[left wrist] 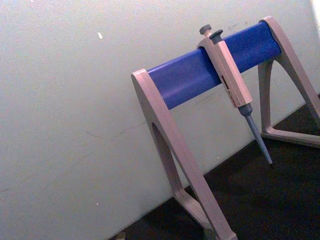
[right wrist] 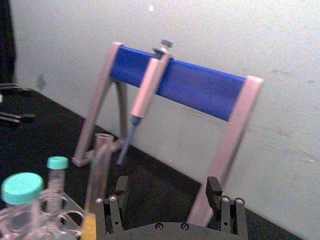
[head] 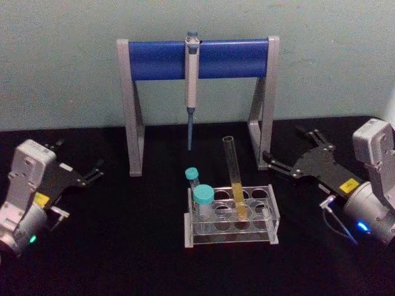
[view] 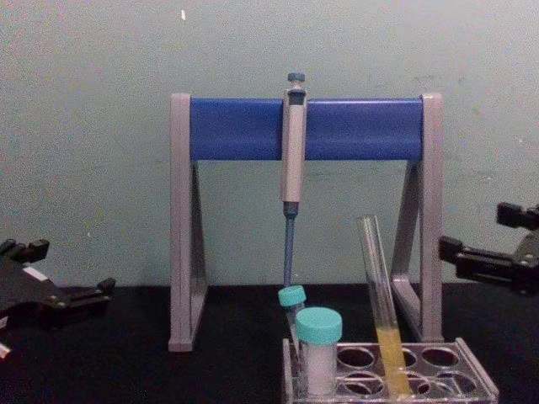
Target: Pick up the test tube from the test tube rack, shake it, then place it back into the test tube rack.
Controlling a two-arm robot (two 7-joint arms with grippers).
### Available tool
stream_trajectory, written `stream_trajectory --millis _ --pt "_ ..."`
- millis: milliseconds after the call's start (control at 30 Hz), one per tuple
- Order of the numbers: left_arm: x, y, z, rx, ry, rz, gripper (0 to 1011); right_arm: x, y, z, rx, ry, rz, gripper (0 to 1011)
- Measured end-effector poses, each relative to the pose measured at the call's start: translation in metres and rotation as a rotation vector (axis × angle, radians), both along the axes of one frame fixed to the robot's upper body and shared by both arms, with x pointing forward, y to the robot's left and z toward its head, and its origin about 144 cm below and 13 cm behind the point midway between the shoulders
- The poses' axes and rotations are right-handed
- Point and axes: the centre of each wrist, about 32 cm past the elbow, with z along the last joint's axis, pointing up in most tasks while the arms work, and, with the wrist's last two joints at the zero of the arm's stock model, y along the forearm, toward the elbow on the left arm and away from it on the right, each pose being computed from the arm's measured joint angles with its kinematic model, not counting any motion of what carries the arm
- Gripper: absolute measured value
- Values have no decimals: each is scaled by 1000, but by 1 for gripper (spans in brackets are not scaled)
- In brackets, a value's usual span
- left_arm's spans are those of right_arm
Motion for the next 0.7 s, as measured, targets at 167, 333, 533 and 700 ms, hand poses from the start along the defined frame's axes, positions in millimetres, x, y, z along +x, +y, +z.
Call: stream_trajectory --millis 167,333,533,700 --pt "0 0 0 0 0 0 1001 5 8 1 18 9 61 1000" --pt "0 0 0 0 0 0 1001 11 16 1 29 30 119 1000" --pt "0 0 0 0 0 0 1001 17 25 2 49 68 176 1000" --pt "0 0 0 0 0 0 1001 23 33 4 41 103 205 1000"
